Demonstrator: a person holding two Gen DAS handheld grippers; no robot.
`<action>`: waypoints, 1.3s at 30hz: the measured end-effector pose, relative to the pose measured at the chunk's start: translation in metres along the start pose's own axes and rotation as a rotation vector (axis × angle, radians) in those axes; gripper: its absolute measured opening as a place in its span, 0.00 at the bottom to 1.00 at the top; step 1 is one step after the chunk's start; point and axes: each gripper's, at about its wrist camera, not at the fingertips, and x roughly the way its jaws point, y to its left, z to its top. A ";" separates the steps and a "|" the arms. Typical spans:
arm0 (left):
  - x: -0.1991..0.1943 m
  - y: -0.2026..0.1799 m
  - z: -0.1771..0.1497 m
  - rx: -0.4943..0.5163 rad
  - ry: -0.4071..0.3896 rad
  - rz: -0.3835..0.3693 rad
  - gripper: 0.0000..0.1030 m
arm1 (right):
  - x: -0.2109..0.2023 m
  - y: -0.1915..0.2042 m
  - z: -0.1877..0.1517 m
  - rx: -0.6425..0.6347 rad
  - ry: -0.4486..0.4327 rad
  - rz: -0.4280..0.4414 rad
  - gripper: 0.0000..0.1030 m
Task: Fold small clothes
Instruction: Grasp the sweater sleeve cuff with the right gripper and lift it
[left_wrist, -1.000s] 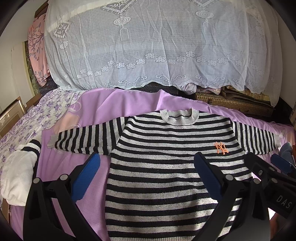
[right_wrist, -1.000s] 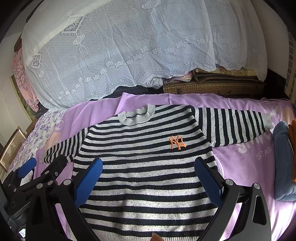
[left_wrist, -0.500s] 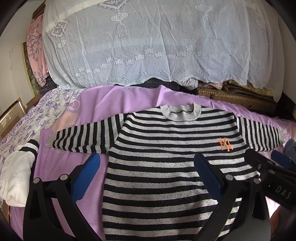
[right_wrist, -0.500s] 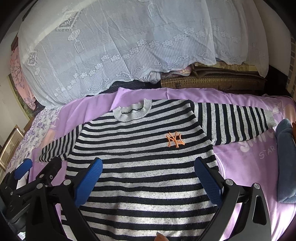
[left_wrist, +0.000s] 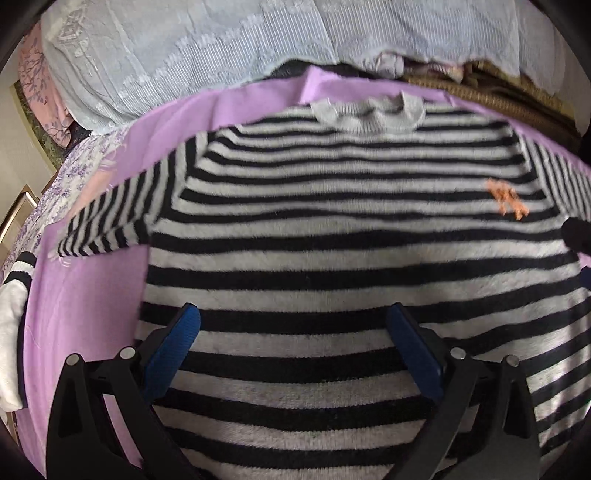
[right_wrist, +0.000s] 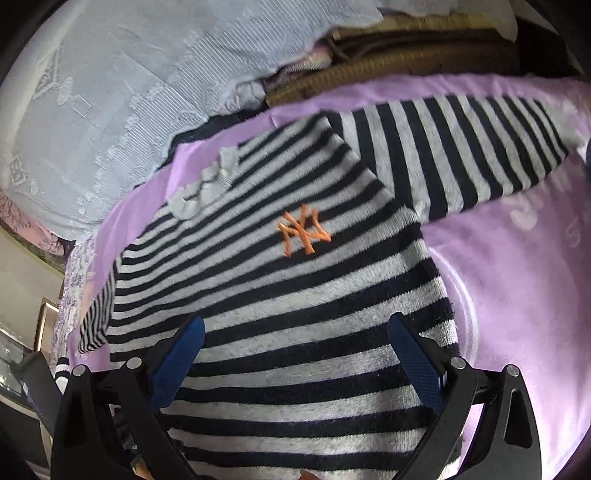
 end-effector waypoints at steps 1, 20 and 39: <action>0.008 -0.002 -0.002 0.002 0.022 0.001 0.96 | 0.009 -0.004 0.000 0.009 0.016 -0.013 0.97; 0.020 0.009 -0.004 -0.077 0.041 -0.070 0.96 | -0.039 -0.154 0.034 0.436 -0.310 0.165 0.97; 0.021 0.007 -0.004 -0.079 0.022 -0.051 0.96 | 0.001 -0.238 0.106 0.571 -0.537 -0.025 0.46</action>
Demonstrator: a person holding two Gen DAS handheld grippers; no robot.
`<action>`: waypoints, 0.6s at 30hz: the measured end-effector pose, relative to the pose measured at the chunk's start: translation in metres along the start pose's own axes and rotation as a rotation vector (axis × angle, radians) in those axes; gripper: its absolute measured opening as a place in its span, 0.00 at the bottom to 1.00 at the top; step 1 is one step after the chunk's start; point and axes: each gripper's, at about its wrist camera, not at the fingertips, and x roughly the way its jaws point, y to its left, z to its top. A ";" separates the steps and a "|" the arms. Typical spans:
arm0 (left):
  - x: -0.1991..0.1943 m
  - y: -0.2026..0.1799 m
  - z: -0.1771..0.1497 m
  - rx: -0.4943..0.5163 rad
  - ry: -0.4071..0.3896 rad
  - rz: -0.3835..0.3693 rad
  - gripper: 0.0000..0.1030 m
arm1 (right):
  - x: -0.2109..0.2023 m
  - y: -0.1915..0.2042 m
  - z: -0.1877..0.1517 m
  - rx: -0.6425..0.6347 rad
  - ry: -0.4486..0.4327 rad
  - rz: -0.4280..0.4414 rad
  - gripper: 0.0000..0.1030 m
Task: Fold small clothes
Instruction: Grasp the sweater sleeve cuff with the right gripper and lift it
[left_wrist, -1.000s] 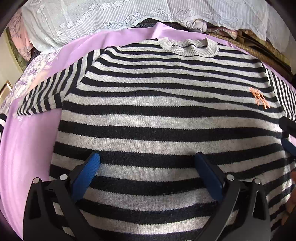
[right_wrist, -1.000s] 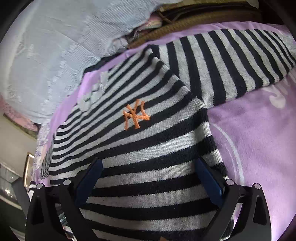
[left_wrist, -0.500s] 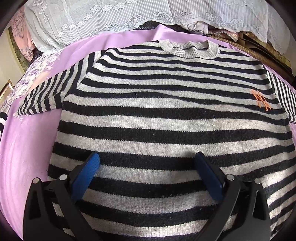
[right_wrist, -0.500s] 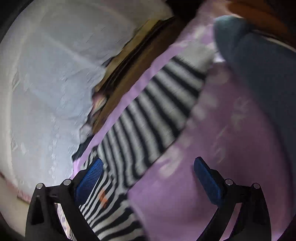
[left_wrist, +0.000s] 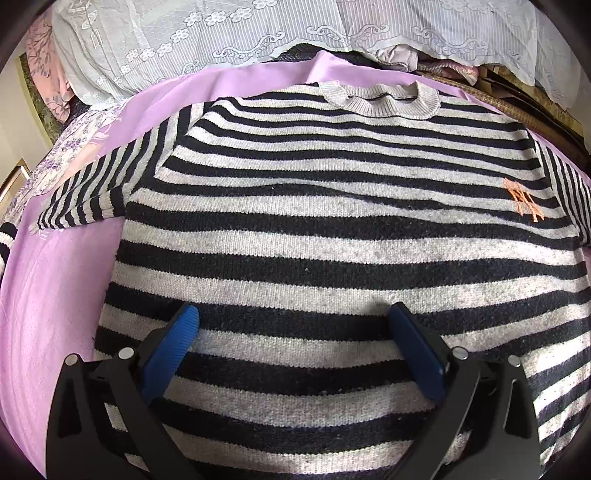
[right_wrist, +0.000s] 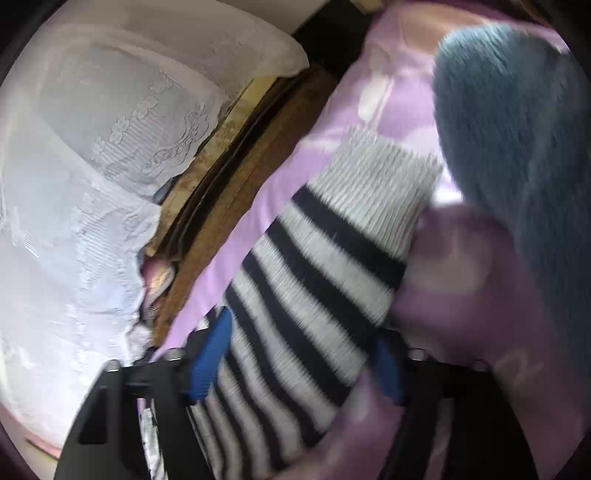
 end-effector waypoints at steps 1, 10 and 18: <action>0.000 0.000 0.000 0.000 0.000 -0.001 0.96 | 0.000 0.001 0.001 -0.013 -0.007 -0.009 0.41; -0.022 -0.005 0.012 0.056 -0.031 -0.004 0.96 | -0.048 0.030 0.008 -0.147 -0.075 0.164 0.16; -0.027 -0.043 0.039 0.193 -0.068 0.051 0.96 | -0.070 0.054 0.004 -0.222 -0.058 0.264 0.11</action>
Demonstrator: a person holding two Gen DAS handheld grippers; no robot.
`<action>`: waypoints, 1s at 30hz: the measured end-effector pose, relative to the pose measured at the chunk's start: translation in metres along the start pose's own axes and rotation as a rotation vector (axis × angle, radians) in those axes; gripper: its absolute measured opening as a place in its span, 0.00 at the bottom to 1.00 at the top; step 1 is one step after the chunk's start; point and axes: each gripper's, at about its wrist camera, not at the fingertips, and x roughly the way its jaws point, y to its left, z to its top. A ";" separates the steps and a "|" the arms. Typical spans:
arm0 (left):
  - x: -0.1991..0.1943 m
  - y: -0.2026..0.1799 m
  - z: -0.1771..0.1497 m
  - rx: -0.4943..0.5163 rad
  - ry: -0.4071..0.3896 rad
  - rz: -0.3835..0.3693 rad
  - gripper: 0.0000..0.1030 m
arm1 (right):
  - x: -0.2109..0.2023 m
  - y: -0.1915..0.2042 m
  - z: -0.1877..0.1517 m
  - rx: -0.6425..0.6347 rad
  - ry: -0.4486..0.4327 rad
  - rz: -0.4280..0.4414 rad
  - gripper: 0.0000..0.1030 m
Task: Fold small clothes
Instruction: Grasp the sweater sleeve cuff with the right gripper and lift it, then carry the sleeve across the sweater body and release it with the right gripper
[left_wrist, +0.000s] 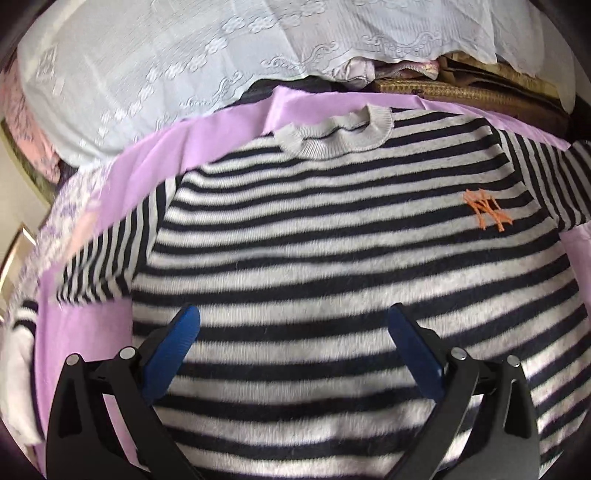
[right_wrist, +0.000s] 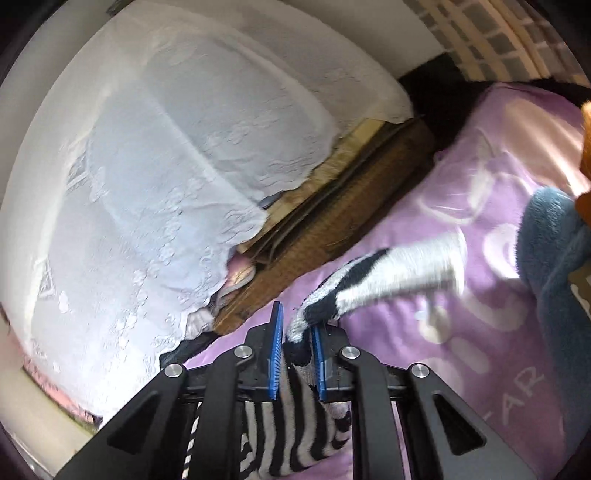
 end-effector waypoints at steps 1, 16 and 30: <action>0.003 -0.001 0.003 0.013 -0.004 0.019 0.96 | -0.001 0.001 0.000 -0.006 0.002 0.000 0.10; 0.061 0.096 0.004 -0.113 -0.010 0.143 0.96 | -0.015 0.100 -0.035 -0.239 0.044 0.102 0.09; 0.086 0.101 0.012 -0.151 0.057 0.126 0.96 | -0.002 0.202 -0.099 -0.400 0.148 0.179 0.09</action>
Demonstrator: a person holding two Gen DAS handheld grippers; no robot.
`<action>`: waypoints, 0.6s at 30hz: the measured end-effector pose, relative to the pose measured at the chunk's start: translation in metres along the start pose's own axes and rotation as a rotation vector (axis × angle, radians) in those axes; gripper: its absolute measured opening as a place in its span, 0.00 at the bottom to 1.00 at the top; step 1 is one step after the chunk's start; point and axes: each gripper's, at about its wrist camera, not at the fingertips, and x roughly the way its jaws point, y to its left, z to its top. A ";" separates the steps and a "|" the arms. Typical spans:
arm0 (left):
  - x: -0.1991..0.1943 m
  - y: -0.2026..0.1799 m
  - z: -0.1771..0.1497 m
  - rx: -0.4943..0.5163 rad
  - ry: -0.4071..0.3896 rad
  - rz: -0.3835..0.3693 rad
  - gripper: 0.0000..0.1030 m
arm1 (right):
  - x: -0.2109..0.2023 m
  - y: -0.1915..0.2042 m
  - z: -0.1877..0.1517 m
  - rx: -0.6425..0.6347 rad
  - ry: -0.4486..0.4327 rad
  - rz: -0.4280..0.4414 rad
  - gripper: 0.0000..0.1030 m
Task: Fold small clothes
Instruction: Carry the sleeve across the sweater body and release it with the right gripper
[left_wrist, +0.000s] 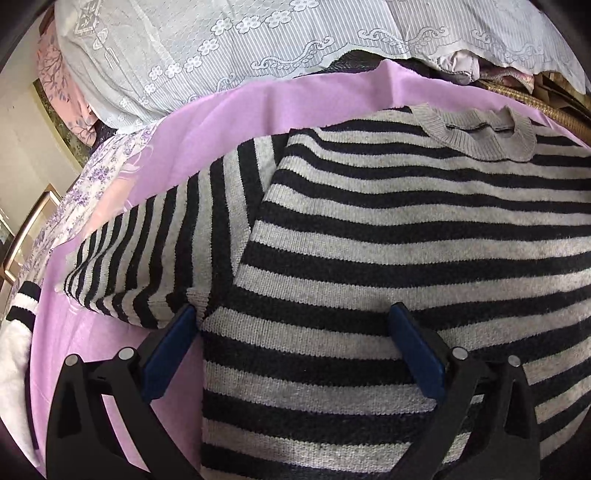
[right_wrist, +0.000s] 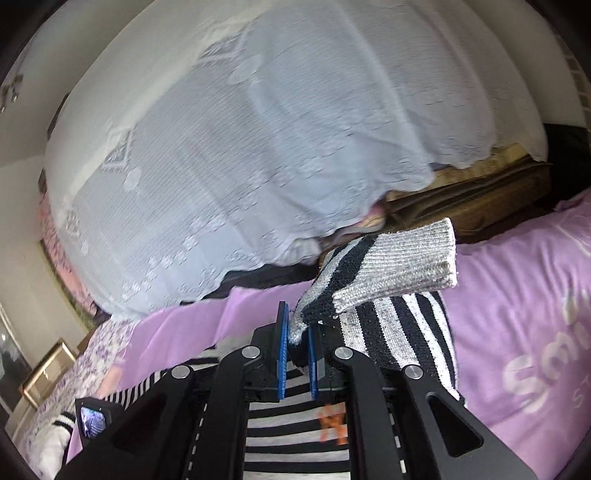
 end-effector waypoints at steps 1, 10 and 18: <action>-0.001 0.000 -0.002 -0.001 -0.001 0.002 0.96 | 0.003 0.007 -0.002 -0.008 0.008 0.005 0.09; -0.001 -0.001 -0.003 -0.005 -0.002 0.010 0.96 | 0.047 0.056 -0.041 -0.100 0.141 0.017 0.09; 0.000 -0.001 -0.005 -0.002 -0.002 0.015 0.96 | 0.109 0.068 -0.104 -0.214 0.493 -0.027 0.20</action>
